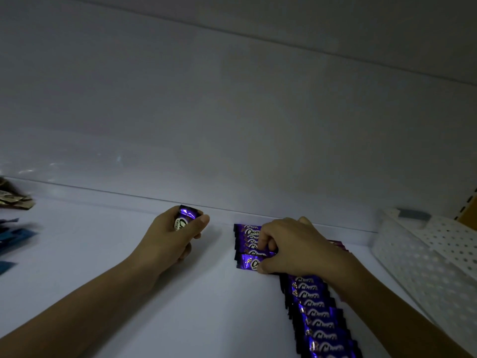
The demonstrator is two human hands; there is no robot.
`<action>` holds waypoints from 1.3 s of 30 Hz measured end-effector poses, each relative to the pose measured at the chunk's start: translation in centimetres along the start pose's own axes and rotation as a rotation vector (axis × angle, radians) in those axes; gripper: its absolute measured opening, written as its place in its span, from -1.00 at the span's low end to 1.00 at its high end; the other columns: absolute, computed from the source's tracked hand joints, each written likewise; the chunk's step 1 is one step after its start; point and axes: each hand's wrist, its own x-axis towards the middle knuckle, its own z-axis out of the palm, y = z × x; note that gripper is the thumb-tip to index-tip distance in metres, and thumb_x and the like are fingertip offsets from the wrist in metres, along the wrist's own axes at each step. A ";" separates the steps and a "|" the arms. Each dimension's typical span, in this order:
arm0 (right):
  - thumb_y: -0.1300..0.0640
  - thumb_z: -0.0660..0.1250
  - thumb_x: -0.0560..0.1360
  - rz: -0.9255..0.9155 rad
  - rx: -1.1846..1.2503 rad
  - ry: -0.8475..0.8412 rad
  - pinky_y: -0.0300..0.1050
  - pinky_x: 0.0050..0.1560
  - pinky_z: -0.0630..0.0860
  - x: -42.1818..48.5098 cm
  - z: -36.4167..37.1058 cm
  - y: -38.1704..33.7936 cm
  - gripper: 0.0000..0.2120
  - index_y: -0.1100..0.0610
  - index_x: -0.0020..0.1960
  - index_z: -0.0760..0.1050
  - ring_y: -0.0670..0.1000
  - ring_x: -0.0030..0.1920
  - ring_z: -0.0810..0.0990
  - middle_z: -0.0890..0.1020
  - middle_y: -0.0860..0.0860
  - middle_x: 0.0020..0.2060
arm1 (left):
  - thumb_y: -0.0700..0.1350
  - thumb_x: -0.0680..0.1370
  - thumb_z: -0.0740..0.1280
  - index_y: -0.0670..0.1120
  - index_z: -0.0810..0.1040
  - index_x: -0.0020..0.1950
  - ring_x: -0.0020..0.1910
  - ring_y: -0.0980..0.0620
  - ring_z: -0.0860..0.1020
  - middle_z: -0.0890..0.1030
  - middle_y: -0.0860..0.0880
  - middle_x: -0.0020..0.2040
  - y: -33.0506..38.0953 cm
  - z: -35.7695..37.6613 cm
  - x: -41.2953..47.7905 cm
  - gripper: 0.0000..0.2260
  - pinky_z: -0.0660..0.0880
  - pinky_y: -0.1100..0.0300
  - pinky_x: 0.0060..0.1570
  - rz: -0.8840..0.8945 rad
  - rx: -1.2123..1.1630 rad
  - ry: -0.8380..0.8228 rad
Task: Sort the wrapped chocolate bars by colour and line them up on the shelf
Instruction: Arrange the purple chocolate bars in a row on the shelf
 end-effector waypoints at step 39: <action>0.09 0.52 0.36 0.019 0.499 -0.141 -0.27 -0.22 0.46 -0.6 -2.4 0.1 -0.92 0.05 -0.19 0.66 -0.23 -0.35 0.58 0.67 -0.13 -0.37 | -0.11 0.60 0.27 0.02 0.52 0.08 -0.47 0.12 0.51 0.70 0.11 -0.10 0.8 1.5 -2.0 -0.90 0.35 0.34 -0.52 0.119 0.021 -0.088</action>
